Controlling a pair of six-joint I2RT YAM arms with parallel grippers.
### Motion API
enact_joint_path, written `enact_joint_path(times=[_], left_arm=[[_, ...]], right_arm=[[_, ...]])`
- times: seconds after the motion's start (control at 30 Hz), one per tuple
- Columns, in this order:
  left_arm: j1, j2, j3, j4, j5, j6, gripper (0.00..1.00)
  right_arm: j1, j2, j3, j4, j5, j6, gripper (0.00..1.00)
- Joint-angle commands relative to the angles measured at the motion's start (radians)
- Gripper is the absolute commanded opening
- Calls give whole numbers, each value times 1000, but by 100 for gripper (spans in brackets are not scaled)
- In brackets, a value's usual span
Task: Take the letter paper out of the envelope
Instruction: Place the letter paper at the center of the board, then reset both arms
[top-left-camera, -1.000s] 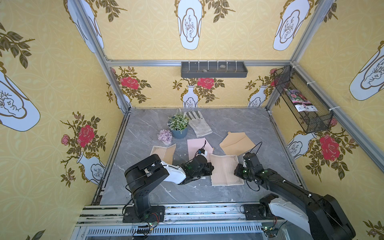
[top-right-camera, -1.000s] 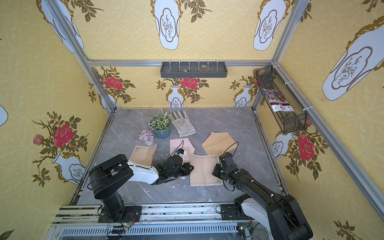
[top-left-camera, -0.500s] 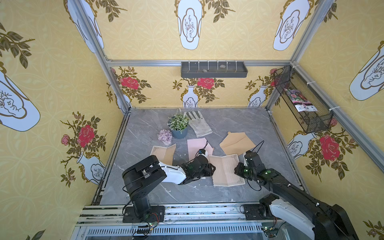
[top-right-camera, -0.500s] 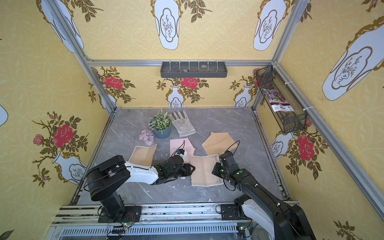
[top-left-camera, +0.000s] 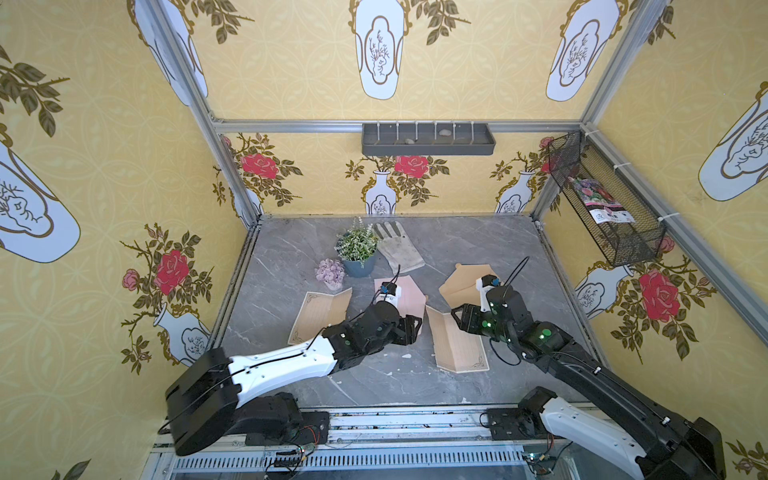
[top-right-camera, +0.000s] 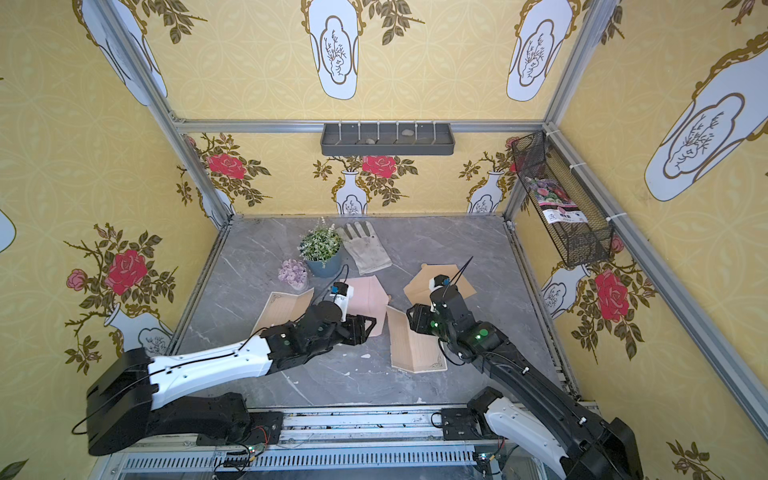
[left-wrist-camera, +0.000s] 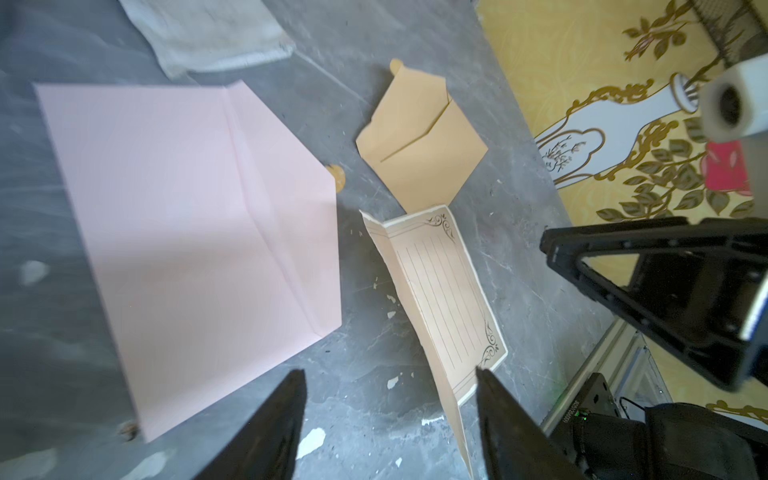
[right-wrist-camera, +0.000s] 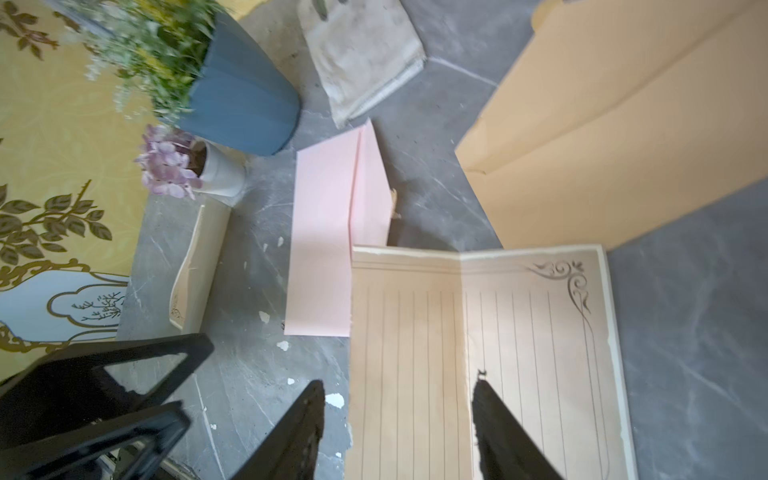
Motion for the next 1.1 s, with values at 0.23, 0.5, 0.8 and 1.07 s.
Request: enact_joint_path(times=[0.23,0.5,0.8,1.07], left_arm=[[572,-495,-129,-232,-105,279,99],[878,-269,-228,25,-202,449,99],[1019,-92,-335,454,-53,557,99],[1048,-28,-418,584,93,593,99]], right_arm=[[-778,156,51,367,-412,-254,98],[-837,171,-333,920,-171,-399,98],[-737,531,-531,1474,21,-488,98],[-699,531,-497,1410,-8,-532,98]])
